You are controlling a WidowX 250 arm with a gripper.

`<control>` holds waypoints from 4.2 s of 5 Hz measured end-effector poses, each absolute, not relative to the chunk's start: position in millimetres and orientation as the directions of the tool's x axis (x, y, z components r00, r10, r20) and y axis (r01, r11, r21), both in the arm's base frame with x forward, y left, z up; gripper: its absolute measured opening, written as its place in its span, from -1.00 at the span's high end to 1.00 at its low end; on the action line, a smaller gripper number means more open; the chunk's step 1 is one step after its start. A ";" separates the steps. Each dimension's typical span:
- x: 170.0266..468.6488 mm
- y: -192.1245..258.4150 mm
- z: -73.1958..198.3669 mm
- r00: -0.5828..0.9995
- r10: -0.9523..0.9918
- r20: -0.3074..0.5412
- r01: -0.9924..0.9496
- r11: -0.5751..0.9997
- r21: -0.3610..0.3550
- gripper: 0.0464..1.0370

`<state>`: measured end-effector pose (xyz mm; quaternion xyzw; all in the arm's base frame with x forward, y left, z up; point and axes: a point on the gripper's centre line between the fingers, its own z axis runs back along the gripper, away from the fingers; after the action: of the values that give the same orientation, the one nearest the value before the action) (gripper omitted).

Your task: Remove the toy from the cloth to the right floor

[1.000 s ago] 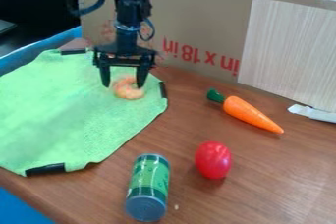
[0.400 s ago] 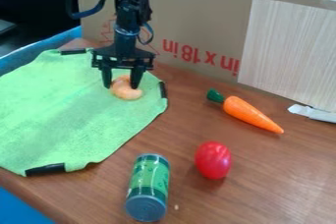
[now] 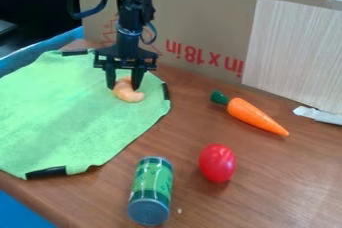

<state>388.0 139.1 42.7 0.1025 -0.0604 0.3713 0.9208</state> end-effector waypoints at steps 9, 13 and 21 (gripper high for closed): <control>380.7 167.8 90.5 0.793 0.602 0.098 -0.606 0.795 0.027 -0.93; 374.8 140.5 68.5 0.840 0.542 0.028 -0.543 0.840 0.025 -0.93; 378.5 106.3 64.4 0.798 0.603 0.017 -0.603 0.797 0.032 -0.22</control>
<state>378.5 106.3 64.4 0.0178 -0.0028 0.3182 0.9479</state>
